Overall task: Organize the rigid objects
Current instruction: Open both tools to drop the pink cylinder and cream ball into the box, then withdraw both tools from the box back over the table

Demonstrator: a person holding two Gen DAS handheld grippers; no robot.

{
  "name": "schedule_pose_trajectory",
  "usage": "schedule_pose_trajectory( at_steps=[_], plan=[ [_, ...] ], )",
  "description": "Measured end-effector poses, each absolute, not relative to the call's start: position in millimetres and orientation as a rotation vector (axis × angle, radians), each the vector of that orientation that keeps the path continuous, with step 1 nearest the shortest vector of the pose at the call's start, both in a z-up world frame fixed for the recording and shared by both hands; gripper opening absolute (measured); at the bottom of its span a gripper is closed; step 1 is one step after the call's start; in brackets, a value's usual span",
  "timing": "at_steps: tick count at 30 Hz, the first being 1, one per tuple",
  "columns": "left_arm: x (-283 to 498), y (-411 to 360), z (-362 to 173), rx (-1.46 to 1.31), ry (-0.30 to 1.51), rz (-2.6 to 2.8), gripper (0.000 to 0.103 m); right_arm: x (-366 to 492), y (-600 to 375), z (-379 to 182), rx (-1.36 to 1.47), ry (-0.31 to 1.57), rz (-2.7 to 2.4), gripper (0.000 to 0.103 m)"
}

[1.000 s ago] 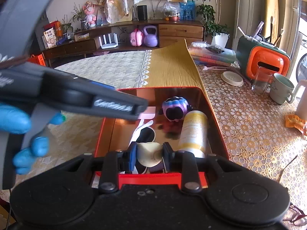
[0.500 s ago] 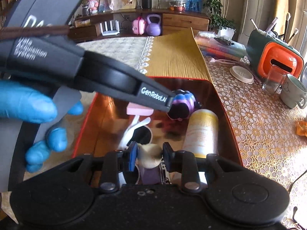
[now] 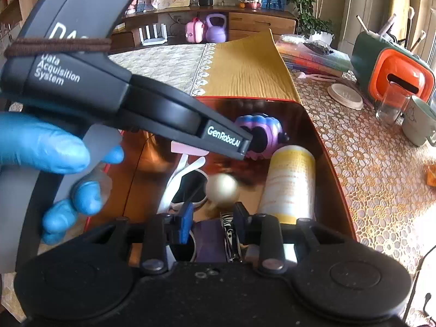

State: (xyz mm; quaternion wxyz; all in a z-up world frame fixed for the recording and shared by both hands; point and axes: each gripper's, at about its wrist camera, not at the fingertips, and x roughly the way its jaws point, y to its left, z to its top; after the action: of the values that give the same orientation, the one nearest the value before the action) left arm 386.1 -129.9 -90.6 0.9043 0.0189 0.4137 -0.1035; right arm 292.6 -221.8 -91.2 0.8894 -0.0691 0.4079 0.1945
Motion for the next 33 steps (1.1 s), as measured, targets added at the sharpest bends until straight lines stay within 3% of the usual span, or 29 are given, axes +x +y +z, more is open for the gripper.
schedule_pose_trajectory(
  at_steps=[10,28,33],
  plan=[
    [382,-125,-85,0.006,0.852,-0.214,0.064,290,-228,-85,-0.087,0.839,0.406,0.049],
    [337,-119,-52,0.029,0.786,-0.283,0.065,269,-231,-64,-0.05,0.807,0.387,0.061],
    [320,-114,-38,0.032,0.752,-0.291,0.072,261,-230,-56,-0.04,0.8,0.387,0.062]
  ],
)
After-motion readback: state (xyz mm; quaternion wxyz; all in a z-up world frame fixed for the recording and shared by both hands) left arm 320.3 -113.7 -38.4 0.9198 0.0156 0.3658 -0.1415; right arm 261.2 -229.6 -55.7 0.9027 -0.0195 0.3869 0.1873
